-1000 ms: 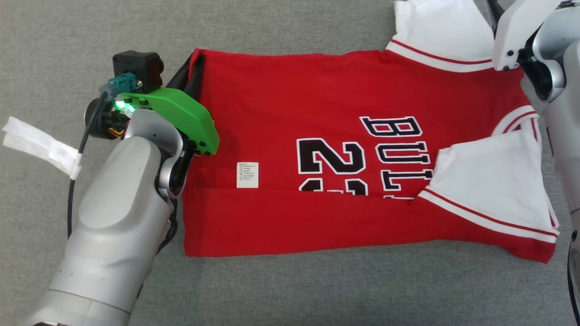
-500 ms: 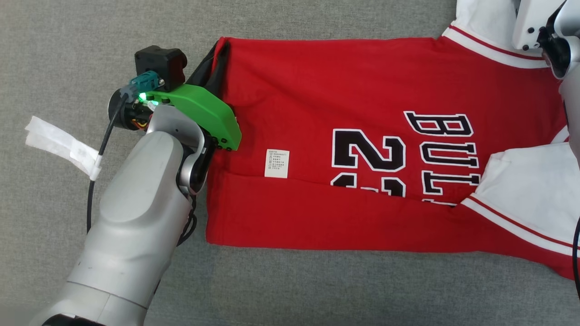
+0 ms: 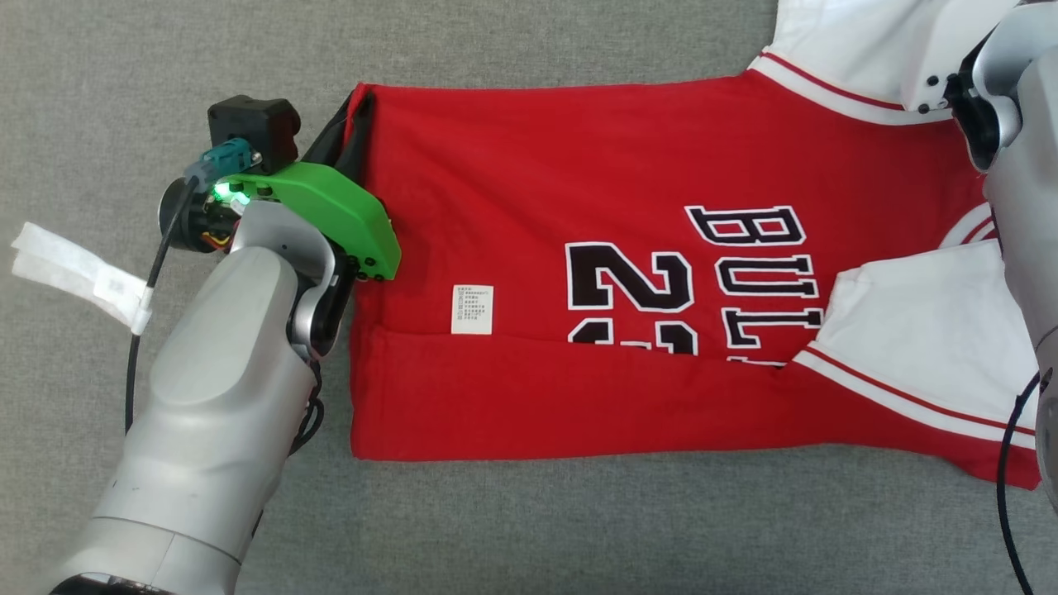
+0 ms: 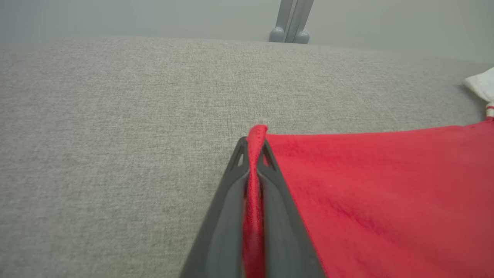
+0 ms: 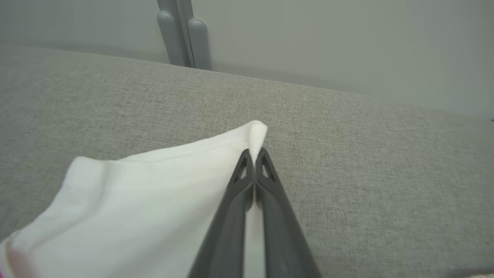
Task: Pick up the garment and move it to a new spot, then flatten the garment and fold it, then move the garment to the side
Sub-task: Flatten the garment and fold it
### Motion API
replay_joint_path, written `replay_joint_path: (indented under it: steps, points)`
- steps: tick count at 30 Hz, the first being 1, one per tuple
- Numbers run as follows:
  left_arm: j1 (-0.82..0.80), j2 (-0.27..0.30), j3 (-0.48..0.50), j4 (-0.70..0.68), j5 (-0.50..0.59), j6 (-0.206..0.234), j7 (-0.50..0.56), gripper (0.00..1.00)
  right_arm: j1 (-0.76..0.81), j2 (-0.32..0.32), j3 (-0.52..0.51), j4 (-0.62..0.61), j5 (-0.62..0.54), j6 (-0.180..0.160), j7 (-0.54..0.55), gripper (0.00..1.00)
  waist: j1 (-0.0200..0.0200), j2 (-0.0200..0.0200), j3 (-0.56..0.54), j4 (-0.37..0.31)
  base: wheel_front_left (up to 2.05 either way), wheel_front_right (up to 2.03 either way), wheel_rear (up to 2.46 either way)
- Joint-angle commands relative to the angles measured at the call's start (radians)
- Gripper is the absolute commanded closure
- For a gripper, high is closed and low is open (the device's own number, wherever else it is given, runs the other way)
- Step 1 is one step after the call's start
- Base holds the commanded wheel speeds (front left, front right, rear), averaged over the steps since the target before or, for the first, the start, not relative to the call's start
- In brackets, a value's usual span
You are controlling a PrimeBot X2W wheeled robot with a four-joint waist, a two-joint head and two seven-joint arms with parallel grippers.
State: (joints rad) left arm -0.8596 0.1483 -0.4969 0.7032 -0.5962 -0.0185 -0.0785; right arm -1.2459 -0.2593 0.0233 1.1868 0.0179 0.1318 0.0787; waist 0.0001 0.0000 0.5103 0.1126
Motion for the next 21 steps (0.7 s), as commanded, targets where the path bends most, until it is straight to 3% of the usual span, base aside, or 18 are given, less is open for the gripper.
replay_joint_path:
  steps: [1, 10, 15, 21]
  points:
    - [0.009, 0.019, 0.005, 0.01, -0.003, -0.003, -0.006, 1.0, 0.029, 0.002, 0.012, 0.003, 0.018, -0.003, -0.028, 1.0, -0.0001, 0.0, -0.051, -0.041, 0.0, 0.0, 0.0]
    - [0.111, 0.056, -0.003, 0.011, -0.015, -0.023, -0.037, 1.0, 0.213, -0.003, 0.164, -0.101, 0.237, -0.003, -0.19, 1.0, -0.0001, 0.0, -0.207, -0.119, 0.0, 0.0, 0.0]
    - [0.204, 0.087, -0.017, -0.053, -0.009, -0.037, -0.078, 1.0, 0.429, -0.067, 0.236, -0.274, 0.426, -0.002, -0.216, 1.0, -0.0001, 0.0, -0.289, -0.142, 0.0, 0.0, 0.0]
    - [0.331, 0.138, -0.016, -0.176, -0.017, -0.007, -0.078, 1.0, 0.699, -0.14, 0.223, -0.513, 0.566, -0.002, -0.214, 1.0, -0.0001, 0.0, -0.348, -0.16, 0.0, 0.0, 0.0]
